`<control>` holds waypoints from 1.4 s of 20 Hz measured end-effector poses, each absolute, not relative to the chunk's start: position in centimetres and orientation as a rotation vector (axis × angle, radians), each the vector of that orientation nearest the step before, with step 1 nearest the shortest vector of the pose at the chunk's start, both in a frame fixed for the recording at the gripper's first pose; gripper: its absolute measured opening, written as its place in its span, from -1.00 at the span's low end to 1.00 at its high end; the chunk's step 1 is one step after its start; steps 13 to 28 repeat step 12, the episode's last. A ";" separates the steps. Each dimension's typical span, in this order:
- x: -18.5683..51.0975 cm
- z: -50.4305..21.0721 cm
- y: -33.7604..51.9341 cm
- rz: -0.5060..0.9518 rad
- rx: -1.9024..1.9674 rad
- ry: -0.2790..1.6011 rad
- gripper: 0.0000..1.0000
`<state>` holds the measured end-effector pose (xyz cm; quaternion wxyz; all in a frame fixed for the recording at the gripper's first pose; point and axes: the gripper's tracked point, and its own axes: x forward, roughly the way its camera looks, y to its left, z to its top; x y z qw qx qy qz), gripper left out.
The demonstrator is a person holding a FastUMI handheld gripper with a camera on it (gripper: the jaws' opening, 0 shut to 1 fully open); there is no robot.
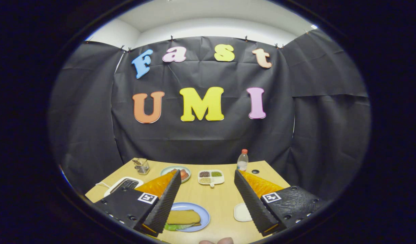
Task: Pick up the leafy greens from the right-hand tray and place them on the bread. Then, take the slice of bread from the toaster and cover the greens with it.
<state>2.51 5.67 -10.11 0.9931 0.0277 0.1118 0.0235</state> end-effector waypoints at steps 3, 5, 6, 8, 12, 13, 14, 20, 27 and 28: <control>1.5 -10.4 6.5 0.051 0.060 0.229 0.92; 0.9 -10.5 7.1 0.058 0.059 0.233 0.92; 0.7 -10.7 7.3 0.060 0.060 0.235 0.92; 0.1 -10.6 7.8 0.064 0.070 0.237 0.92; -0.9 -10.8 8.4 0.073 0.079 0.239 0.92; -0.9 -10.8 8.4 0.073 0.079 0.239 0.92; -0.9 -10.8 8.4 0.073 0.079 0.239 0.92; -0.9 -10.8 8.4 0.073 0.079 0.239 0.92; -0.9 -10.8 8.4 0.073 0.079 0.239 0.92; -0.9 -10.8 8.4 0.073 0.079 0.239 0.92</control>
